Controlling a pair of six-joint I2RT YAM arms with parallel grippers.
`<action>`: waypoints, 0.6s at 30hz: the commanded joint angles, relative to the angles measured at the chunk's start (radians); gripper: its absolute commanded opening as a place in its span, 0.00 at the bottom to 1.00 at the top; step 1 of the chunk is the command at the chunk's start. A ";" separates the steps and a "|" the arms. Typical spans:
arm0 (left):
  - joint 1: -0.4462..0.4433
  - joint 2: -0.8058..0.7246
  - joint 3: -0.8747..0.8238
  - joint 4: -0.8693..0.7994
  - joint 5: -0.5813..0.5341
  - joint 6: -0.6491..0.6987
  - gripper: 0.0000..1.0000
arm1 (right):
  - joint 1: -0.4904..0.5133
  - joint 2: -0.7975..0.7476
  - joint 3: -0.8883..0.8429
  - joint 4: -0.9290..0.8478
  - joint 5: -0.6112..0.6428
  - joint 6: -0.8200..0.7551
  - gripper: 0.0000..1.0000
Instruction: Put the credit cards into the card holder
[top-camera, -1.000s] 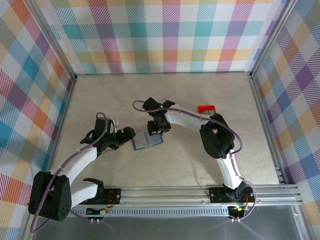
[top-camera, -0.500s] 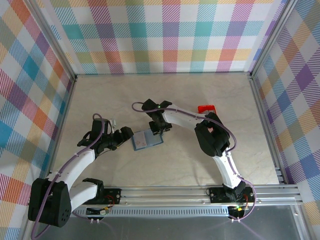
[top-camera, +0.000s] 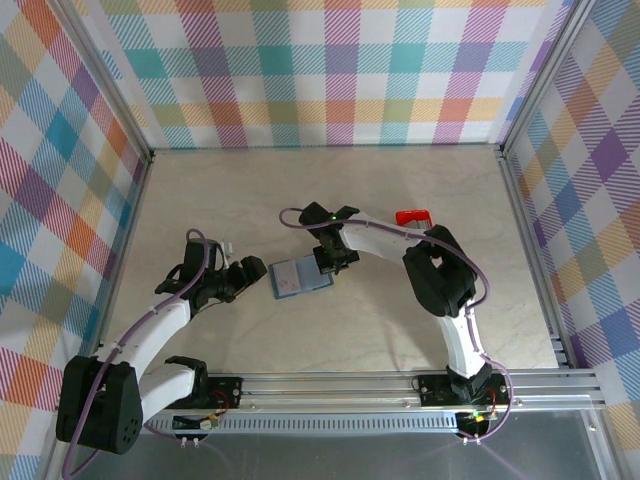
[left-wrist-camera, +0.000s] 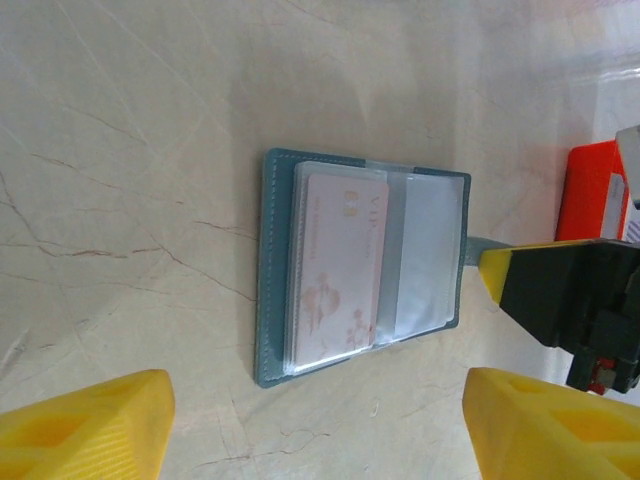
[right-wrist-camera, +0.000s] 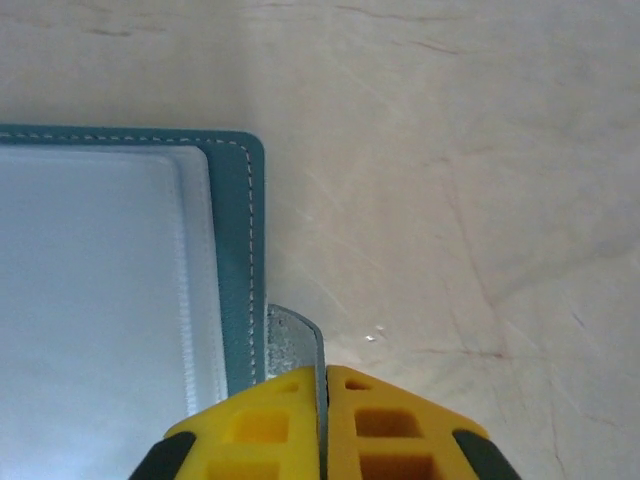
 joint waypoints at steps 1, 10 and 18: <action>0.004 0.020 -0.011 0.059 0.041 -0.023 0.74 | -0.030 -0.081 -0.061 0.016 0.000 0.009 0.00; -0.101 0.074 0.021 0.156 0.009 -0.074 0.72 | -0.132 -0.256 -0.300 0.088 -0.064 -0.019 0.00; -0.166 0.141 0.041 0.224 -0.018 -0.106 0.71 | -0.197 -0.331 -0.391 0.109 -0.100 -0.026 0.03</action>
